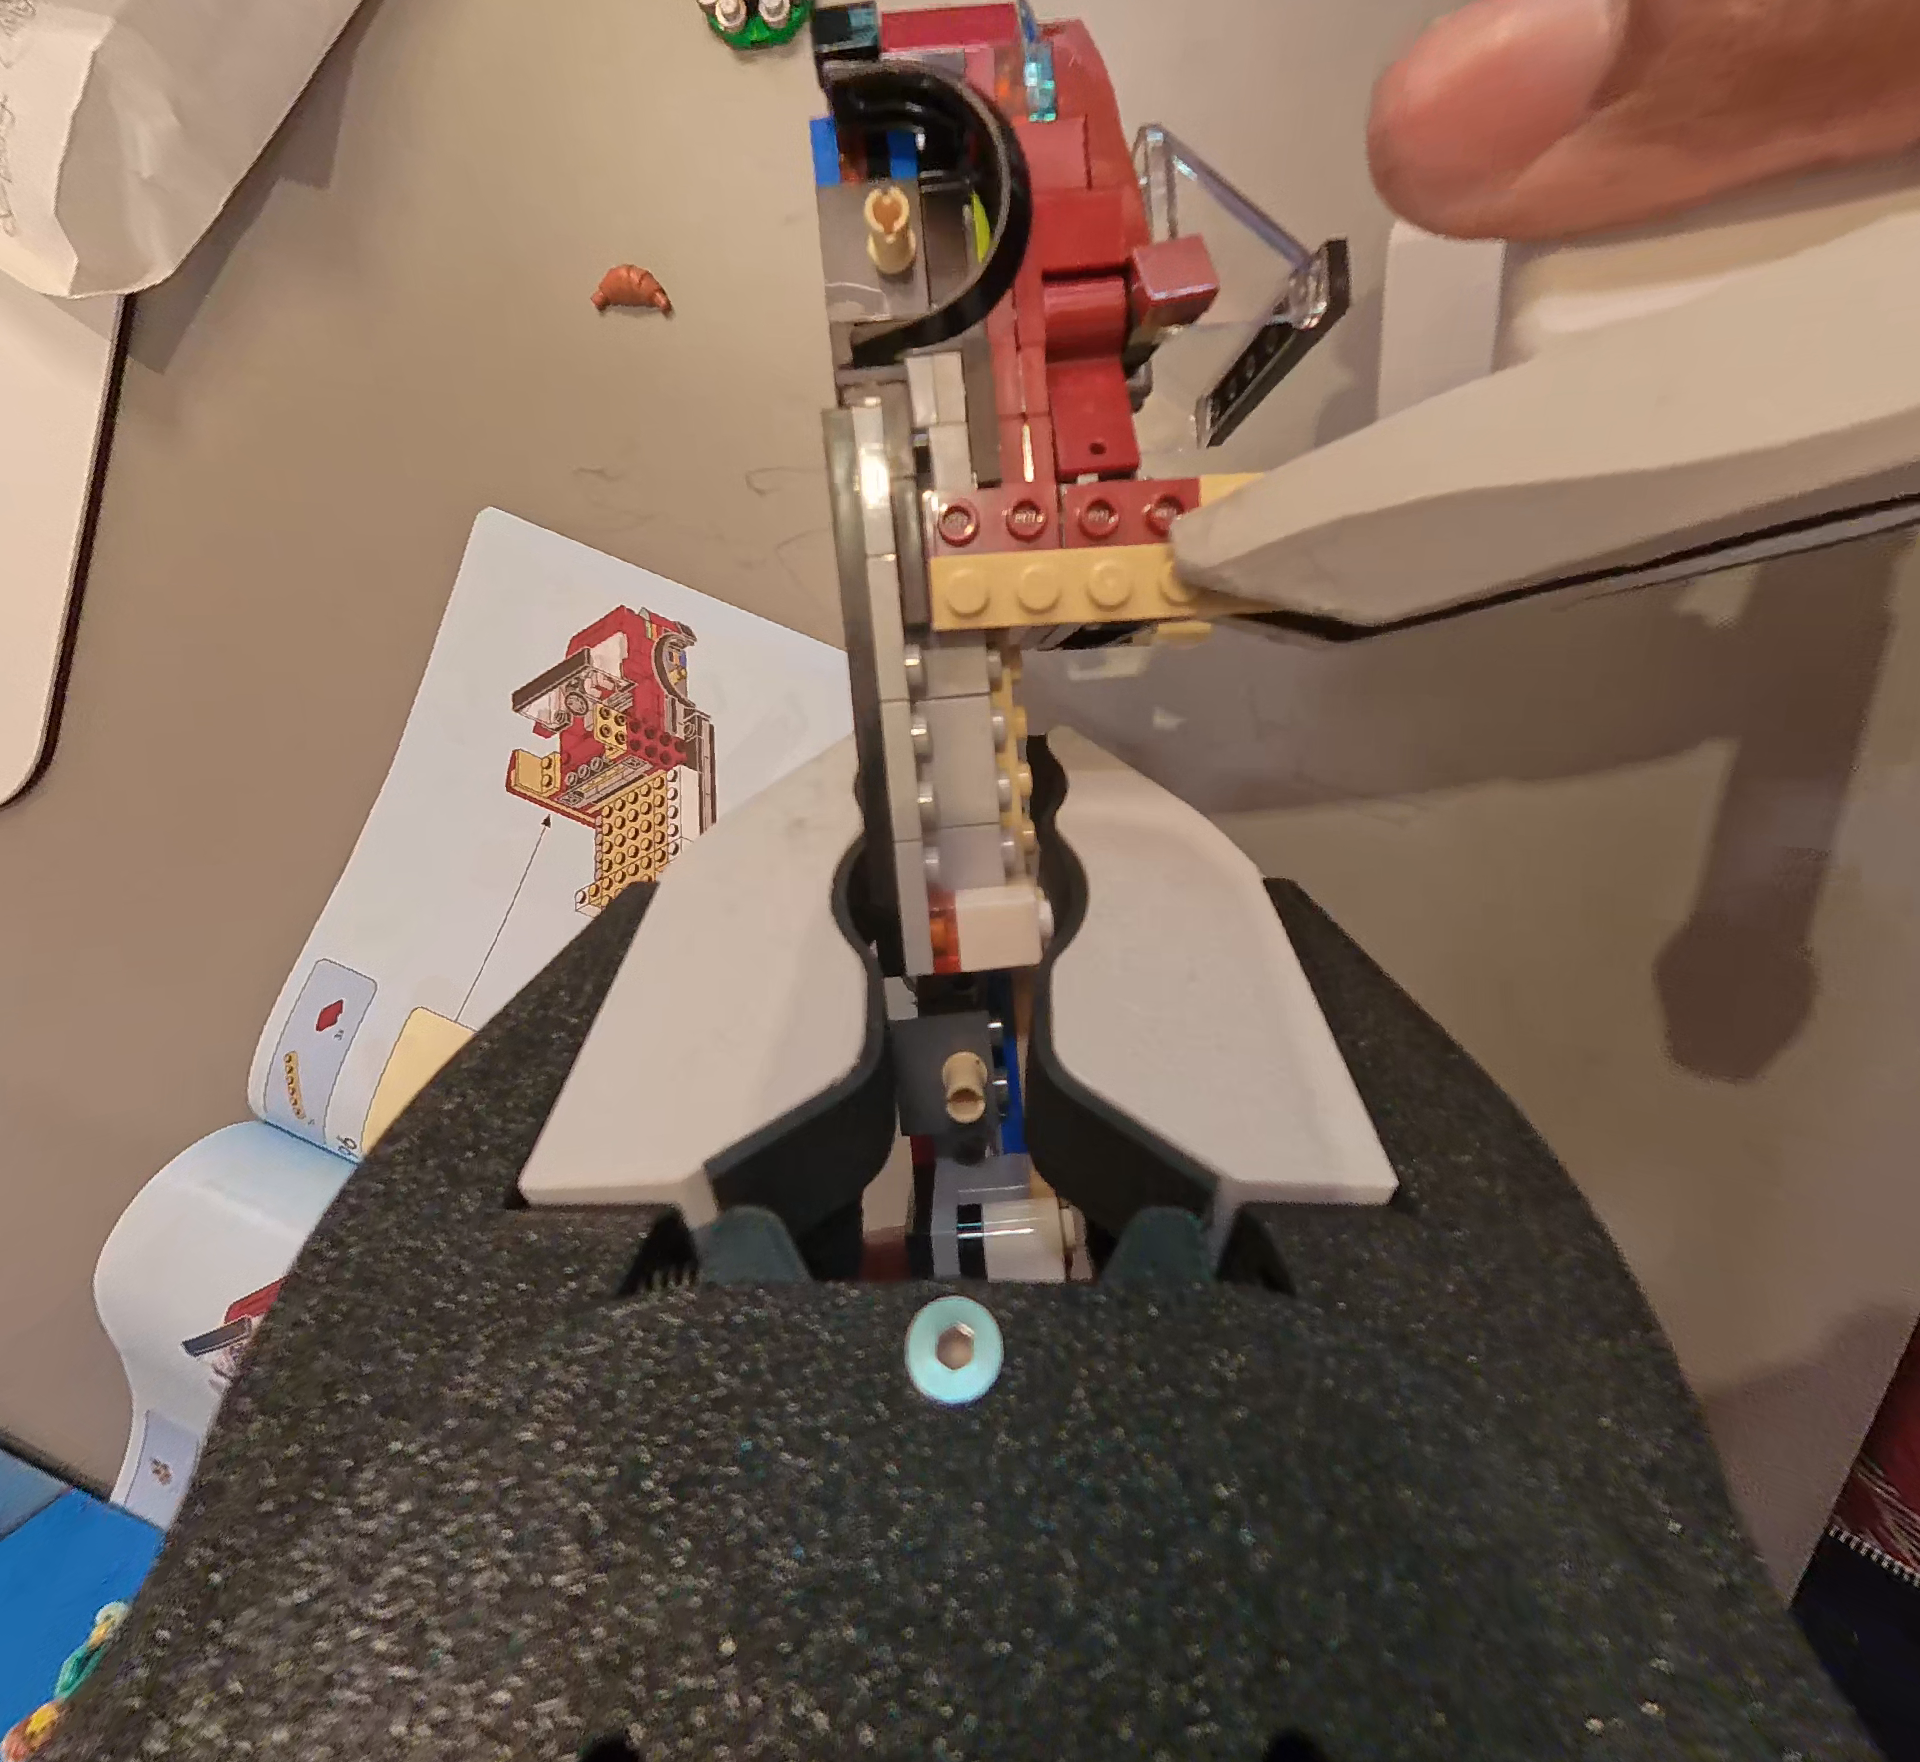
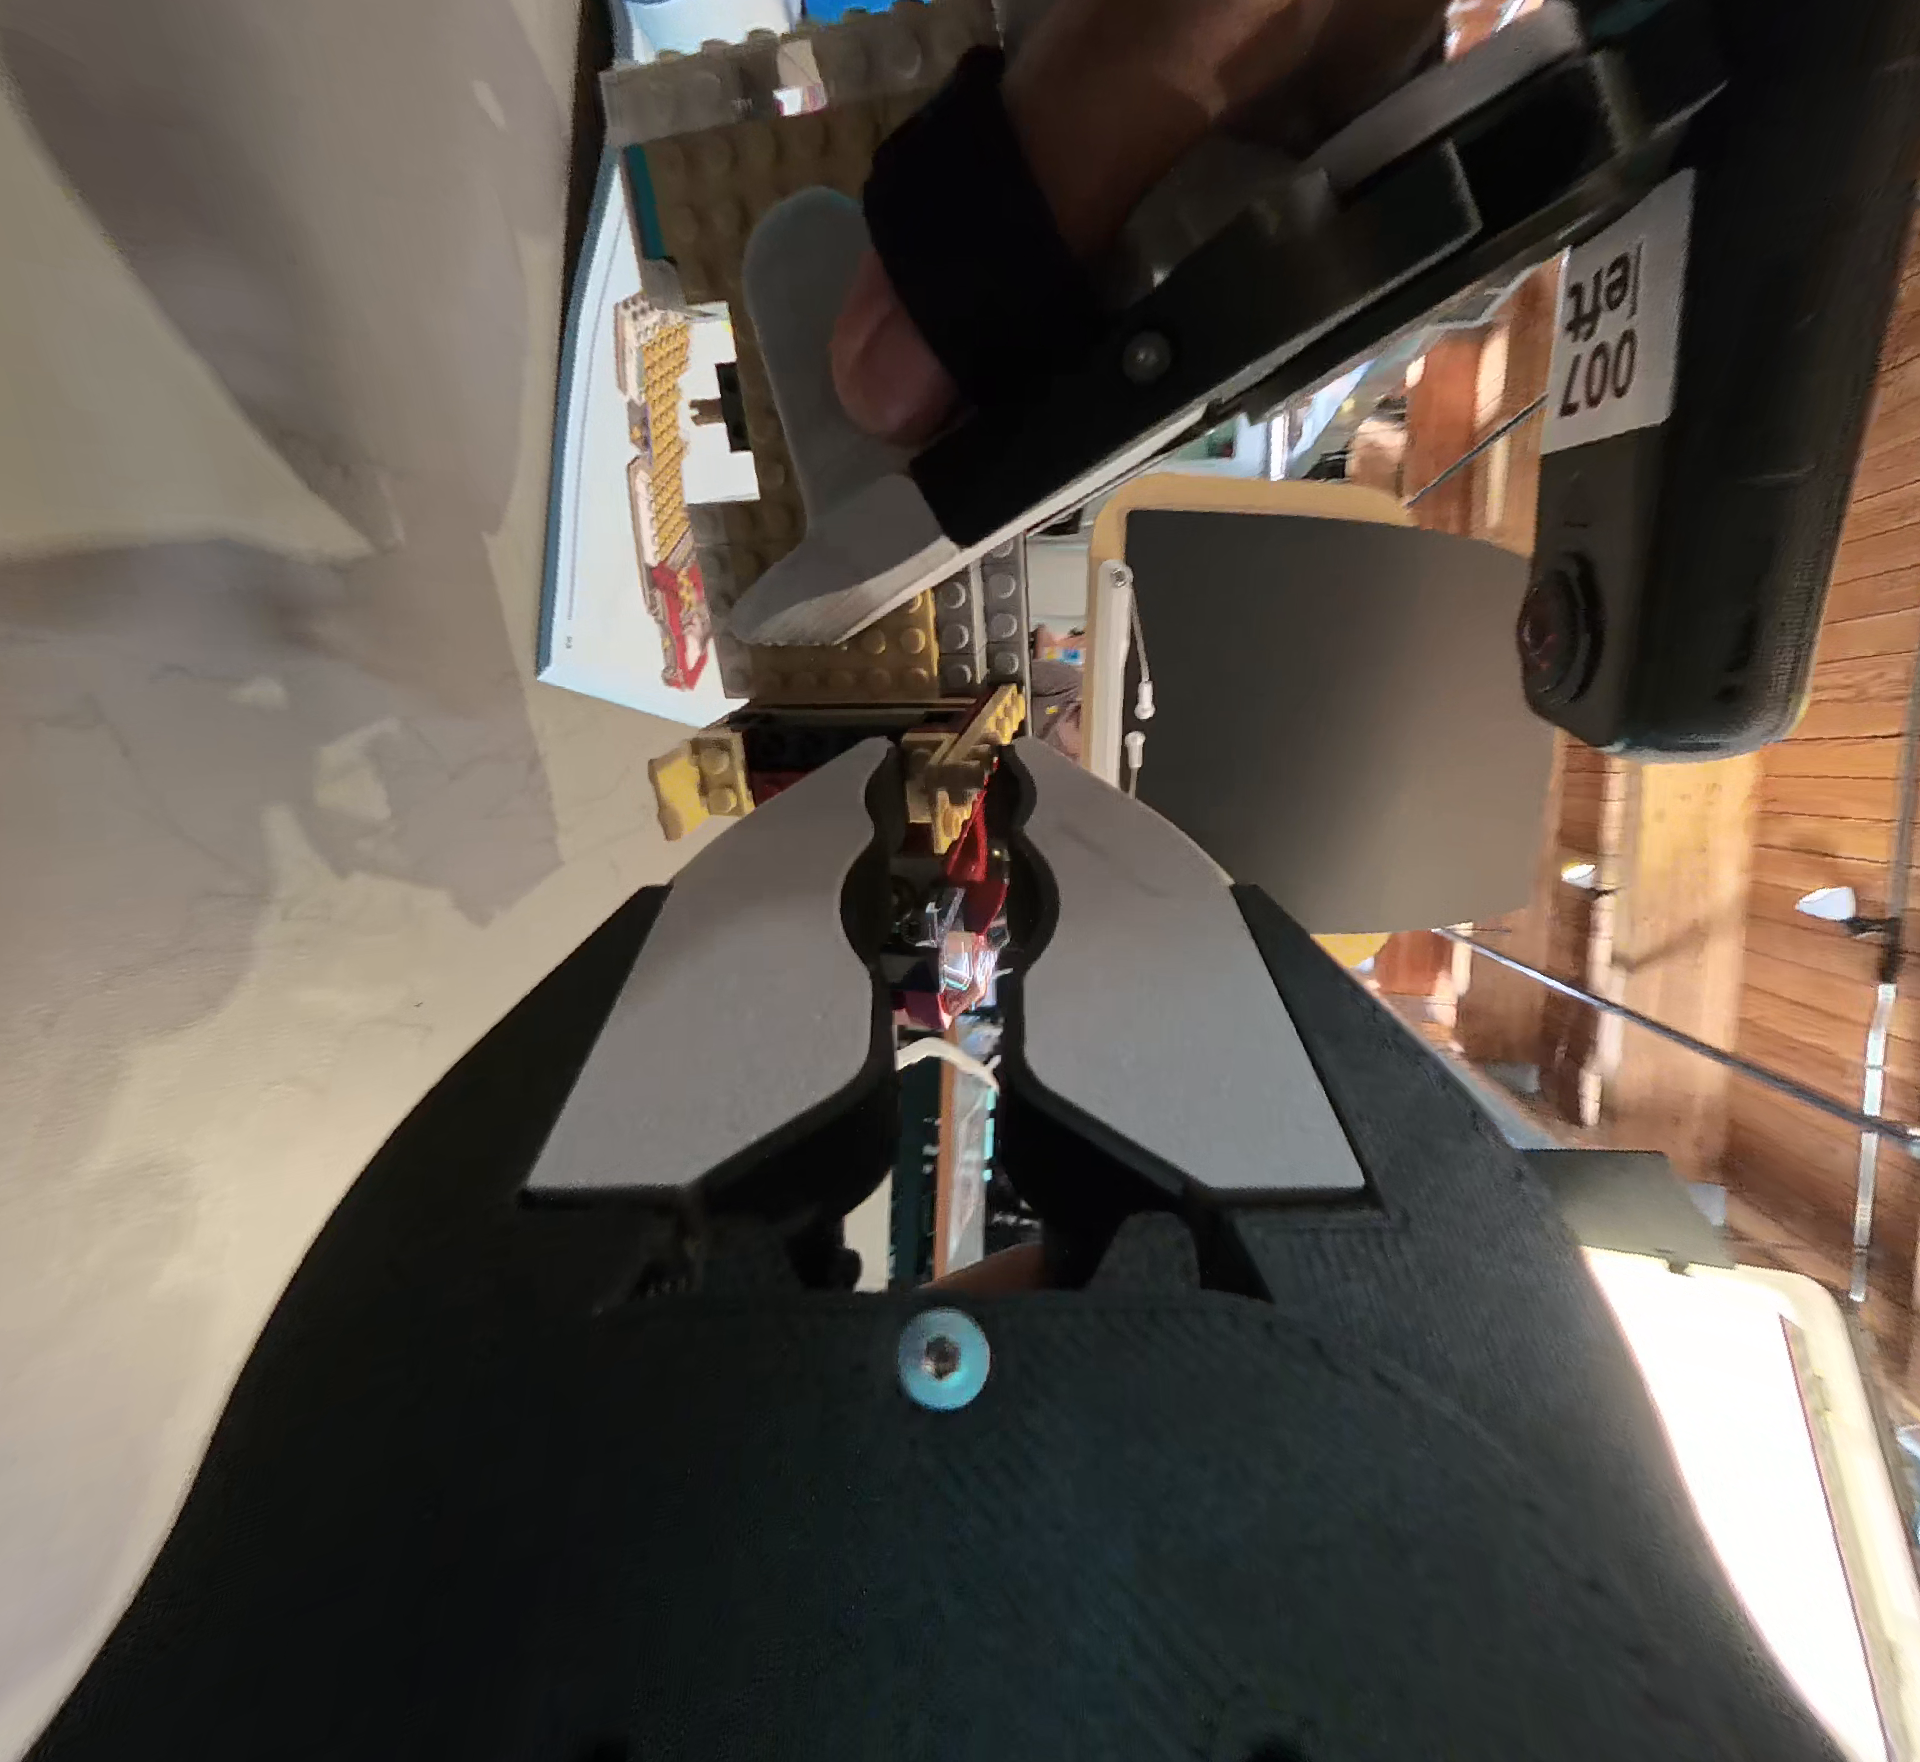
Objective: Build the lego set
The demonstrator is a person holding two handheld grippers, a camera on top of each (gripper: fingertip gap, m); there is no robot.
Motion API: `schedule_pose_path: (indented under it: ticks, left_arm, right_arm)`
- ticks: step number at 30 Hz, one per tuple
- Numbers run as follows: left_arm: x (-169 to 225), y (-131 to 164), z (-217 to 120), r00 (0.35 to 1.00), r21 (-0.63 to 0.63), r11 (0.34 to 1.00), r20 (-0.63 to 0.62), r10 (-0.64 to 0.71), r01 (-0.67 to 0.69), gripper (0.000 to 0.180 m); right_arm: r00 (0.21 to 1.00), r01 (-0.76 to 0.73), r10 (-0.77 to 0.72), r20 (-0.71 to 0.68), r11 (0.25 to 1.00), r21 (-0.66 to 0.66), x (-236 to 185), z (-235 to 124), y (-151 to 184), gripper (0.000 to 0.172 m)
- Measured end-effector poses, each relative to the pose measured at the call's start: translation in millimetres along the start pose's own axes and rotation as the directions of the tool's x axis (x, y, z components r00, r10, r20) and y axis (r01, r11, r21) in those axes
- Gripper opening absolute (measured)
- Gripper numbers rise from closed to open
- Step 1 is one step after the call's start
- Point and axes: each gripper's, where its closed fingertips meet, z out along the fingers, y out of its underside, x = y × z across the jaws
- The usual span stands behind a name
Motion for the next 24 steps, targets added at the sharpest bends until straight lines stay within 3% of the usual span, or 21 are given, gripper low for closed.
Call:
schedule_pose_path:
  ticks: [14, 24]
  left_arm:
    - [1.0, 3.8, -2.4, 1.0, -0.014, 1.0, -0.014, -0.001, 0.0, 0.025]
    - [0.3, 4.8, -3.4, 1.0, -0.015, 1.0, -0.012, -0.001, 0.0, 0.025]
  right_arm:
    - [0.994, 0.062, -0.06, -0.092, 0.998, 0.025, 5.3, -4.3, -6.2, 0.026]
    - [0.986, 0.118, -0.111, -0.127, 0.992, 0.049, 2.1, -11.2, -10.0, 0.013]
